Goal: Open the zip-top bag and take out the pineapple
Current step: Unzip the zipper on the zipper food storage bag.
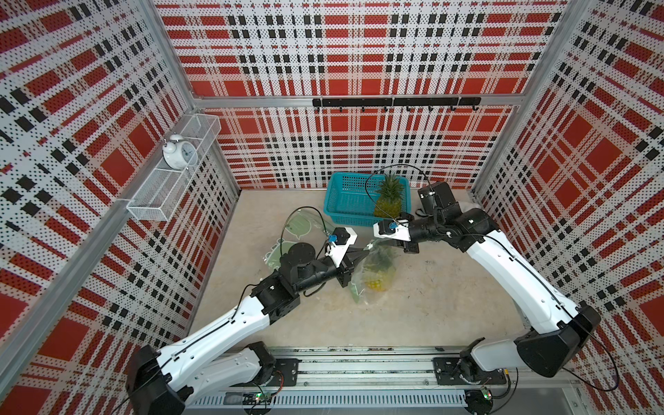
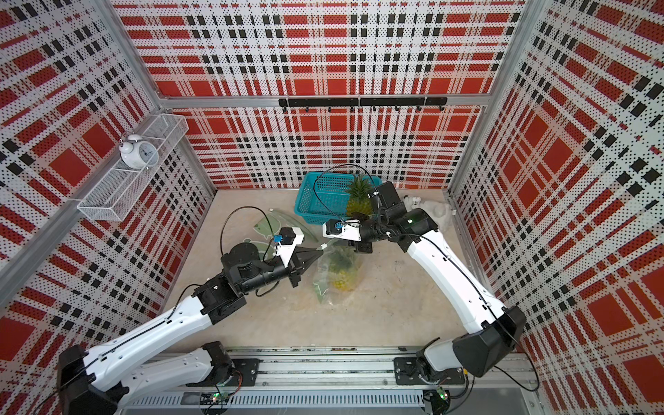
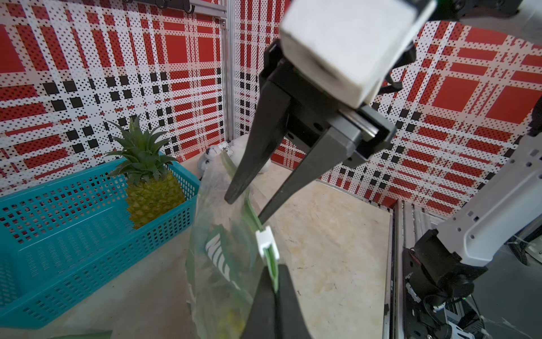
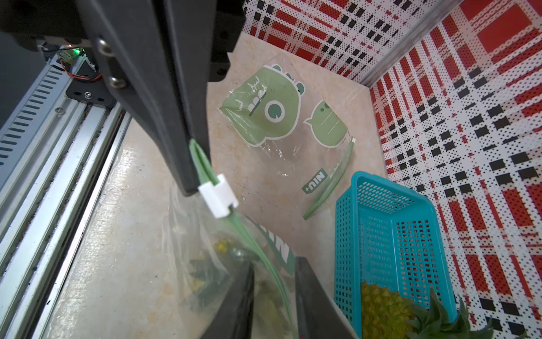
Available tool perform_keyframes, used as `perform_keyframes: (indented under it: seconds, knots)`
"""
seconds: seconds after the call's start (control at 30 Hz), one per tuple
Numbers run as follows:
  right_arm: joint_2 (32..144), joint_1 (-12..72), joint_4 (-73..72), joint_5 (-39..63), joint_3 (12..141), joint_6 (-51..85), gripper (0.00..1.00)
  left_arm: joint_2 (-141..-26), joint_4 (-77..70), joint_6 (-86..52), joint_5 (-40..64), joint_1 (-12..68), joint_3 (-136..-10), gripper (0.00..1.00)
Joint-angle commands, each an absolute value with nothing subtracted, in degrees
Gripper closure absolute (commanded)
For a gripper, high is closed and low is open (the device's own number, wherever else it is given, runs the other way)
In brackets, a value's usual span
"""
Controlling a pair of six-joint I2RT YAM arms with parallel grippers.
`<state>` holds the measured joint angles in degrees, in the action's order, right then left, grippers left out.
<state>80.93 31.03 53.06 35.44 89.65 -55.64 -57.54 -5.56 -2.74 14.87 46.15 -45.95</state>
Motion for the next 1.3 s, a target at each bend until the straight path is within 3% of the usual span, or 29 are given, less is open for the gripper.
perform_keyframes:
  seconds: [0.0, 0.67, 1.17, 1.27]
  knots:
    - [79.8, 32.9, 54.6, 38.3, 92.2, -55.4, 0.67, -57.9, -5.1, -2.5, 13.7, 46.1, -46.0, 1.00]
    - [86.3, 34.4, 65.5, 40.4, 100.0, -56.7, 0.56, -59.5, -2.4, 0.7, 11.0, 48.5, -47.9, 1.00]
    - [88.1, 34.5, 66.6, 40.3, 100.5, -57.2, 0.61, -59.4, -2.4, 1.4, 11.3, 48.8, -47.9, 1.00]
    - [88.3, 34.5, 66.6, 40.3, 100.6, -57.2, 0.66, -59.3, -2.4, 1.5, 11.6, 48.9, -47.8, 1.00]
